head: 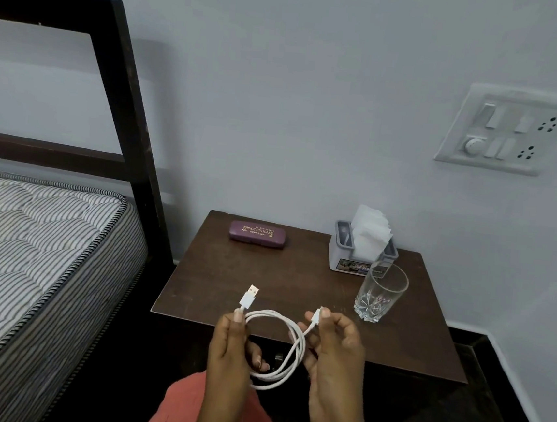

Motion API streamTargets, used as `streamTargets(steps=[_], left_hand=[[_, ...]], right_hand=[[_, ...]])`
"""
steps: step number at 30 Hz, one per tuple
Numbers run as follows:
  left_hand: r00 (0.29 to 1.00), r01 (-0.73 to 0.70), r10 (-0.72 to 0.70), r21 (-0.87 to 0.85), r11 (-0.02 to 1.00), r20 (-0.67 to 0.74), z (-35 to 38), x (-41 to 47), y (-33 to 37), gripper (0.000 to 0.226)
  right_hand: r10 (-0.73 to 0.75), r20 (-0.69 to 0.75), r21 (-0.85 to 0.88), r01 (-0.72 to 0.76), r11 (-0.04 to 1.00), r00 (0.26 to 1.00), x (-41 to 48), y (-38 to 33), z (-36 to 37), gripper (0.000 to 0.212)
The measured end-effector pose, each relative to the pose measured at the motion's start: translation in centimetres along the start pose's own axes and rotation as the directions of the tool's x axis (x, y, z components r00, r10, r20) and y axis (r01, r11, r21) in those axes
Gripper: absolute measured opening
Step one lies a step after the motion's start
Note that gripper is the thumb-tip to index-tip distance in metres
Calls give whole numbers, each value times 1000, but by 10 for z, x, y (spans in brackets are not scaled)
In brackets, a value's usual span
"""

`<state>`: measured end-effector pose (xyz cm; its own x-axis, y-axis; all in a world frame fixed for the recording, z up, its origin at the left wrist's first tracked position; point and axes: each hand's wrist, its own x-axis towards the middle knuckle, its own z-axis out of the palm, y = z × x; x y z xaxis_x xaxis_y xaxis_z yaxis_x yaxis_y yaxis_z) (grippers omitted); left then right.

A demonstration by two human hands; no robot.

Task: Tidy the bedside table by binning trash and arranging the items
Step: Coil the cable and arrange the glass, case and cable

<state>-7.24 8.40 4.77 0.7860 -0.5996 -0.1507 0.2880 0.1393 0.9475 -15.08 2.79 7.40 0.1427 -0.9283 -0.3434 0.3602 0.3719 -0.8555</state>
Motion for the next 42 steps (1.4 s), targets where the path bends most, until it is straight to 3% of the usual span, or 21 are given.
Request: streamTargets(steps=[4,6,8,11,13,16,20,28,30,32,35,38,42], left_hand=[[1000,-4,4,35,999,-6,0,2,-2,30],[998,-11,13,20,1000,-55,-2,4,-3,31],[992,-40,38,-12,999,-123,-3,8,-4,31],[978,-49,38,-50,998,-205,-4,13,-11,31],[978,-32,7,-116,993,-210,-4,15,-16,32],[977,-30,2,-130,991,-214,-3,15,-21,31],[972,-14,-21,-148,989,-232,-5,18,-23,33],[909,57,-213,-401,914,-357,-20,33,-24,36],[913,72,-256,-492,868,-318,-26,37,-20,36],[932,102,-271,-543,834,-242,-26,38,-16,33],[953,198,-295,-592,782,-71,-18,32,-15,31],[954,250,-299,-556,792,3,-16,31,-16,28],[959,256,-283,-489,834,21,-16,34,-15,29]], right_hand=[[25,202,-270,31,962,979,1,5,-4,16],[55,252,-319,29,947,966,0,7,-5,25],[-63,224,-407,152,901,972,-2,12,-4,23],[-337,222,-685,392,614,915,-8,24,-1,27],[-418,276,-767,460,447,865,-13,31,5,24],[-469,271,-806,465,367,841,-11,36,8,15],[-428,301,-794,472,382,852,-6,34,5,14],[-99,485,-696,452,558,869,-15,23,0,14],[-95,444,-584,368,724,891,-17,21,3,19],[-122,279,-427,236,873,953,-14,24,6,21],[-148,124,-437,188,880,981,-4,32,4,16],[3,212,-530,112,840,977,2,31,-4,23],[239,360,-395,-85,915,902,2,19,-16,21]])
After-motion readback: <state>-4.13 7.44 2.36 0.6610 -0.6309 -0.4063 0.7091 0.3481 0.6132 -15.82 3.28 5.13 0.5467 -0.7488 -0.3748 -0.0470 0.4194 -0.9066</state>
